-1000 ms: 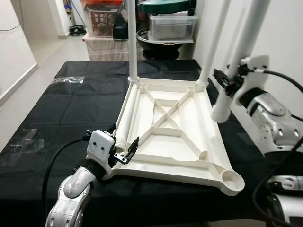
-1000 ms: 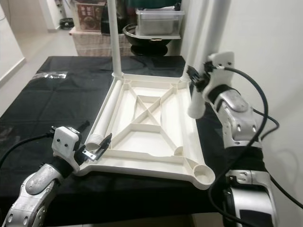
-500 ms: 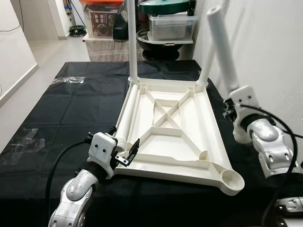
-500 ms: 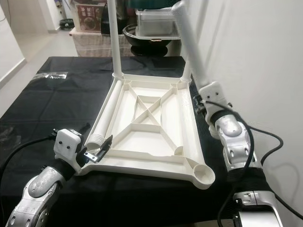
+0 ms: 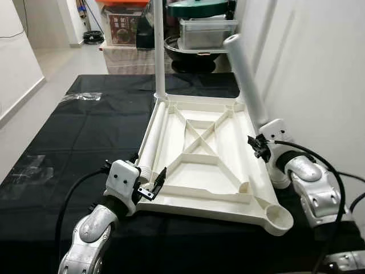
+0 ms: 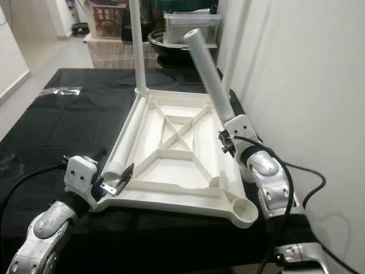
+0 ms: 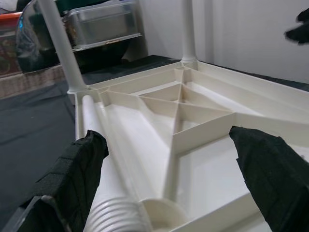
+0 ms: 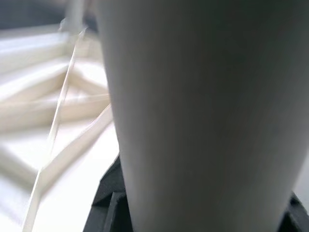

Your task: Building children table

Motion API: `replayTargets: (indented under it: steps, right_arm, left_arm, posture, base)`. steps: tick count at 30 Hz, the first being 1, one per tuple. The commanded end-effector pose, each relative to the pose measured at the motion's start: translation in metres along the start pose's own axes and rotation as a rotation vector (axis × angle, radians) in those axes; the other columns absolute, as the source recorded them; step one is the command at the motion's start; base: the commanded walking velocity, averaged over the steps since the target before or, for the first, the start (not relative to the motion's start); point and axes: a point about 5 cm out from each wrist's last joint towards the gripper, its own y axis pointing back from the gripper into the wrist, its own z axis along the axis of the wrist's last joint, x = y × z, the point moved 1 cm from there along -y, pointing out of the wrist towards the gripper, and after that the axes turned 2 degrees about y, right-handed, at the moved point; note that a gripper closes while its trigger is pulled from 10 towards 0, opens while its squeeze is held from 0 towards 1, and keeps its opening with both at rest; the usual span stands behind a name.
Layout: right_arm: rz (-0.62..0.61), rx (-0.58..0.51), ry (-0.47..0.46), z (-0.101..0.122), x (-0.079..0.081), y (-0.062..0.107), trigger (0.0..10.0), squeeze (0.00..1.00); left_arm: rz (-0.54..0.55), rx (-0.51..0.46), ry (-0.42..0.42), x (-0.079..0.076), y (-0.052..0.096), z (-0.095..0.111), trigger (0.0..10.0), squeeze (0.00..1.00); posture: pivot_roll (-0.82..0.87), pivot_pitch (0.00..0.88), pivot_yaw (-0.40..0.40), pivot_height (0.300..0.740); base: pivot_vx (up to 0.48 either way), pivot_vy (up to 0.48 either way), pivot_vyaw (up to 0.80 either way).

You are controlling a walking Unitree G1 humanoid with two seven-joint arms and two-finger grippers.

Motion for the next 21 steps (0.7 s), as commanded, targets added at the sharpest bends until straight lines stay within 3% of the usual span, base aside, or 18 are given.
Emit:
replayTargets:
  steps: [1,2,3,5,7,8,10,13,14,15,17,18,20,21]
  right_arm:
    - [-0.033,-0.086,-0.232,0.016,0.016,-0.002,10.0,0.0]
    - [-0.061,-0.107,-0.315,0.02,0.028,-0.003,10.0,0.0]
    - [-0.061,-0.107,-0.315,0.02,0.028,-0.003,10.0,0.0]
    - [-0.067,-0.116,-0.412,0.023,0.051,-0.004,10.0,0.0]
    - [-0.067,-0.116,-0.412,0.023,0.051,-0.004,10.0,0.0]
    - [-0.067,-0.111,-0.431,0.022,0.061,-0.004,10.0,0.0]
    - [-0.062,-0.101,-0.419,0.02,0.065,-0.005,10.0,0.0]
    - [-0.056,-0.094,-0.389,0.017,0.066,-0.006,10.0,0.0]
    - [-0.062,-0.093,-0.323,0.014,0.055,-0.008,10.0,0.0]
    - [-0.062,-0.093,-0.323,0.014,0.055,-0.008,10.0,0.0]
    - [-0.11,-0.098,-0.201,0.014,0.019,-0.01,10.0,0.0]
    - [-0.11,-0.098,-0.201,0.014,0.019,-0.01,10.0,0.0]
    - [-0.182,-0.12,-0.175,0.025,-0.016,-0.011,10.0,0.0]
    - [-0.182,-0.12,-0.175,0.025,-0.016,-0.011,10.0,0.0]
  left_arm:
    - [0.01,0.021,0.015,0.001,-0.002,-0.004,10.0,0.0]
    - [0.013,0.016,0.019,0.0,-0.004,-0.004,10.0,0.0]
    - [0.013,0.016,0.019,0.0,-0.004,-0.004,10.0,0.0]
    - [0.016,0.01,0.022,-0.001,-0.006,-0.003,10.0,0.0]
    - [0.016,0.01,0.022,-0.001,-0.006,-0.003,10.0,0.0]
    - [0.016,0.01,0.021,-0.001,-0.006,-0.003,10.0,0.0]
    - [0.019,0.01,0.018,0.0,-0.005,-0.003,10.0,0.0]
    - [0.022,0.011,0.015,0.001,-0.004,-0.003,10.0,0.0]
    - [0.024,0.011,0.015,0.002,-0.003,-0.003,10.0,0.0]
    - [0.024,0.011,0.015,0.002,-0.003,-0.003,10.0,0.0]
    - [0.015,0.007,0.027,0.001,-0.001,-0.002,10.0,0.0]
    - [0.015,0.007,0.027,0.001,-0.001,-0.002,10.0,0.0]
    - [0.009,0.001,0.041,-0.001,0.0,-0.001,10.0,0.0]
    - [0.009,0.001,0.041,-0.001,0.0,-0.001,10.0,0.0]
  posture:
    - [0.0,0.0,-0.063,0.74]
    - [0.01,0.0,-0.063,0.74]
    - [0.01,0.0,-0.063,0.74]
    - [0.01,0.0,-0.064,0.74]
    - [0.01,0.0,-0.064,0.74]
    - [0.01,0.0,-0.066,0.74]
    - [0.03,0.0,-0.075,0.74]
    - [0.03,0.0,-0.075,0.74]
    - [0.02,0.0,-0.076,0.74]
    - [0.02,0.0,-0.076,0.74]
    - [0.02,0.0,-0.075,0.74]
    - [0.02,0.0,-0.075,0.74]
    - [0.01,0.0,-0.073,0.74]
    - [0.01,0.0,-0.073,0.74]
  base:
    - [0.0,0.0,0.0]
    - [0.0,0.0,0.0]
    - [0.0,0.0,0.0]
    - [0.0,0.0,0.0]
    - [0.0,0.0,0.0]
    - [0.0,0.0,0.0]
    - [0.0,0.0,0.0]
    - [0.0,0.0,0.0]
    - [0.0,0.0,0.0]
    - [0.0,0.0,0.0]
    - [0.0,0.0,0.0]
    - [0.0,0.0,0.0]
    - [0.0,0.0,0.0]
    - [0.0,0.0,0.0]
